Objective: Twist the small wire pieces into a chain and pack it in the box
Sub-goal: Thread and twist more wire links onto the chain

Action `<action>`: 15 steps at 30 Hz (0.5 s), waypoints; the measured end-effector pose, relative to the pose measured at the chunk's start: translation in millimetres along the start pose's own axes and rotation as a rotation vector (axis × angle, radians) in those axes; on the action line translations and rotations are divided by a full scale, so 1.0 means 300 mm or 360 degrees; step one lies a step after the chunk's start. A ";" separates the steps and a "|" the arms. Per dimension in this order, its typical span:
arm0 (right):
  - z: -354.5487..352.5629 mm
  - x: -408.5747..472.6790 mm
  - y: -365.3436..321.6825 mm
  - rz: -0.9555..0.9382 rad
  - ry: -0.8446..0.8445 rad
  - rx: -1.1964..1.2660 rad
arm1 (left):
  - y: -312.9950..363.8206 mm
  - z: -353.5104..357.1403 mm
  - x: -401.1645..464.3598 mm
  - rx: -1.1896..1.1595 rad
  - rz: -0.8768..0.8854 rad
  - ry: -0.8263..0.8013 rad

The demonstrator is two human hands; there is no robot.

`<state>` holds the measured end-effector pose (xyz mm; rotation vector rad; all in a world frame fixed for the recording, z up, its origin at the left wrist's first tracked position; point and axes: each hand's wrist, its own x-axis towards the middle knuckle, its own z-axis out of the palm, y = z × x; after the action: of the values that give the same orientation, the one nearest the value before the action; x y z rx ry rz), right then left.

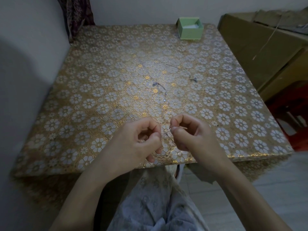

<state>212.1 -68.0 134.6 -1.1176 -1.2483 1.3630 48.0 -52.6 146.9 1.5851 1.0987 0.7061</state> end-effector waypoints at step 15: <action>0.001 0.006 0.034 0.0087 0.0016 0.0419 | -0.012 0.028 0.003 -0.0360 -0.0249 -0.0025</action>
<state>210.9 -66.7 124.4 -0.9782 -1.0029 1.5111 54.6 -55.2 140.9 1.2966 1.0782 0.6856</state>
